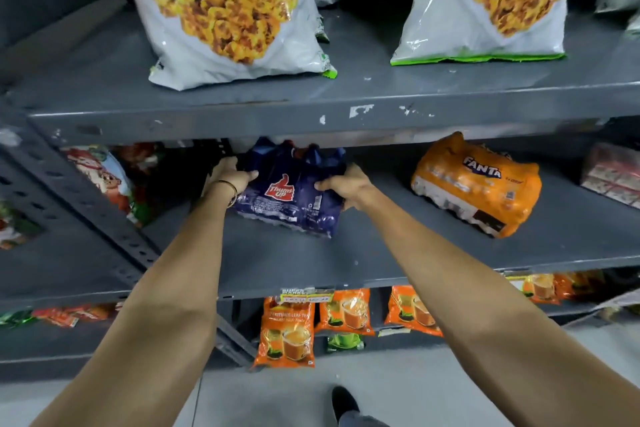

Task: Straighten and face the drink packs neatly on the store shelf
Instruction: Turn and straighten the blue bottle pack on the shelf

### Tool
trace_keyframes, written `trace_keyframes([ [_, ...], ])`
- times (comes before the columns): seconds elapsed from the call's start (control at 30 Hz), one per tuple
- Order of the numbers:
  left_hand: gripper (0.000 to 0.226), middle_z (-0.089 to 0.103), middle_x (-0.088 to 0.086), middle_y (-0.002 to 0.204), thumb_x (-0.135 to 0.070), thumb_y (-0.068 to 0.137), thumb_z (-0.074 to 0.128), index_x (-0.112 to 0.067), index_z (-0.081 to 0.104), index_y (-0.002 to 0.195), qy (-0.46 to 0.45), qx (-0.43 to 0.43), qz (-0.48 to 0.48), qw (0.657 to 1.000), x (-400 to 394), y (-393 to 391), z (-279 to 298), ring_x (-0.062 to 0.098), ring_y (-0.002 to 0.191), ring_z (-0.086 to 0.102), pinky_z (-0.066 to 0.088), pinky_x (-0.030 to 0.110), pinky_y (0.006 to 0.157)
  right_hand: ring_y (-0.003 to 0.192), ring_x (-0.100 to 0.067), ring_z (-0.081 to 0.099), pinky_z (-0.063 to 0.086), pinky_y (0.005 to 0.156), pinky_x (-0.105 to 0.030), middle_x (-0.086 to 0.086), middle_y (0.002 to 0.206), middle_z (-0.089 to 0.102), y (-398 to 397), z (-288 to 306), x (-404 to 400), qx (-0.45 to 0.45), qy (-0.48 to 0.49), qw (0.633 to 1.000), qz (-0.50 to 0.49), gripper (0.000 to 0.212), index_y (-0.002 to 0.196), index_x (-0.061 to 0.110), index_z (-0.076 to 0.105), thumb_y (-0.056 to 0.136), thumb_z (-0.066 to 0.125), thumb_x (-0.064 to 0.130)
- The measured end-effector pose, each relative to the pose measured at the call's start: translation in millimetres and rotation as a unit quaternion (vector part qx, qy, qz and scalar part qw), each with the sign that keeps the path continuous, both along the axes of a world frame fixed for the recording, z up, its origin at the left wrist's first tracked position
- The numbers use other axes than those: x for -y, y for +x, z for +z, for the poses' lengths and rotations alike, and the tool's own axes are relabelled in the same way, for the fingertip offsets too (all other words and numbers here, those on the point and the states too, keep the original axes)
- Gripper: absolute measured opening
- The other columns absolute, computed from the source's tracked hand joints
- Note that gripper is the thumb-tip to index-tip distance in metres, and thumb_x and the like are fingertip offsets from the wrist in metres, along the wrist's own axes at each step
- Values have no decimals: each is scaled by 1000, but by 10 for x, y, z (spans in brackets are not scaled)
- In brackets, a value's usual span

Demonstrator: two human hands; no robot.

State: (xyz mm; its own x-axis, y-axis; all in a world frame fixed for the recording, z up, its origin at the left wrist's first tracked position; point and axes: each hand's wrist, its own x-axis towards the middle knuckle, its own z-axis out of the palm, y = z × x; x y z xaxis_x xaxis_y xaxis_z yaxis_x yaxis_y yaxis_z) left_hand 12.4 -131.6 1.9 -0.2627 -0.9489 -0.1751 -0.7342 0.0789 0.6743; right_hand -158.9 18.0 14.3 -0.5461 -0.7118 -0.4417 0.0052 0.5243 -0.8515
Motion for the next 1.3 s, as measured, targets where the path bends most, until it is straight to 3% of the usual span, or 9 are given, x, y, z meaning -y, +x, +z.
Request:
trace_keyframes([
  [0.13, 58, 50, 26, 133, -19, 80, 71, -4, 51, 133, -85, -72, -14, 994, -353, 254, -37, 39, 121, 51, 42, 39, 105, 119, -30, 56, 48, 99, -42, -11, 129, 58, 152, 4, -308, -136, -48, 990, -7, 81, 129, 6, 38, 63, 84, 16],
  [0.47, 70, 44, 25, 135, -17, 75, 77, 0, 42, 133, -80, -127, -24, 988, -1407, 664, -654, 40, 124, 48, 43, 46, 103, 126, -26, 52, 47, 103, -44, -7, 136, 54, 412, -392, -1108, -210, -73, 975, 16, 79, 136, 13, 37, 69, 78, 2],
  [0.57, 74, 55, 12, 124, -28, 68, 83, -5, 47, 128, -36, -192, -11, 981, -1390, 766, -551, 25, 114, 57, 49, 41, 98, 127, -28, 52, 48, 102, -42, -9, 137, 53, 381, -291, -1102, -147, -28, 989, 14, 81, 138, 11, 37, 69, 79, 1],
  [0.67, 63, 52, 5, 135, -48, 89, 54, -13, 41, 139, 20, -308, 81, 948, -1247, 695, -165, 17, 123, 49, 35, 37, 111, 122, -25, 53, 51, 87, -36, -7, 142, 49, 293, -83, -1107, 22, -9, 999, -31, 92, 143, 11, 33, 68, 84, 23],
  [0.73, 66, 41, 5, 149, -57, 95, 28, -16, 34, 146, 87, -370, 65, 923, -1147, 576, 53, 20, 136, 40, 25, 40, 118, 114, -28, 56, 50, 73, -33, -8, 130, 52, 286, 112, -1140, 118, -13, 991, -68, 70, 137, 11, 40, 81, 71, 38],
  [0.83, 74, 44, 5, 147, -61, 94, 13, -12, 40, 142, 177, -368, 14, 912, -1080, 425, 199, 19, 134, 42, 28, 35, 113, 120, -34, 54, 49, 85, -42, -8, 123, 51, 269, 300, -1060, 194, -13, 977, -83, 53, 131, 15, 44, 91, 53, 48],
  [1.03, 71, 70, 14, 85, -71, 86, 21, -19, 66, 67, 93, -293, 84, 948, -1026, 599, 137, 38, 95, 67, 52, 43, 88, 117, -33, 59, 50, 95, -49, -15, 134, 57, 228, 348, -828, 200, -19, 976, -82, 60, 128, 14, 51, 87, 50, 58],
  [1.17, 48, 66, 8, 85, -54, 93, 39, -16, 66, 83, 147, -298, 95, 938, -1178, 722, 73, 28, 86, 64, 51, 31, 71, 122, -30, 56, 47, 99, -45, -12, 128, 59, 204, 402, -622, 163, -30, 986, -28, 41, 123, 13, 53, 97, 45, 43],
  [1.3, 31, 67, 11, 109, -28, 92, 59, -10, 62, 116, 193, -318, 99, 923, -1271, 846, -28, 30, 108, 61, 49, 34, 88, 101, -24, 59, 48, 92, -37, -8, 105, 60, 305, 405, -276, 112, -39, 993, 28, 30, 113, 9, 57, 95, 54, 33],
])
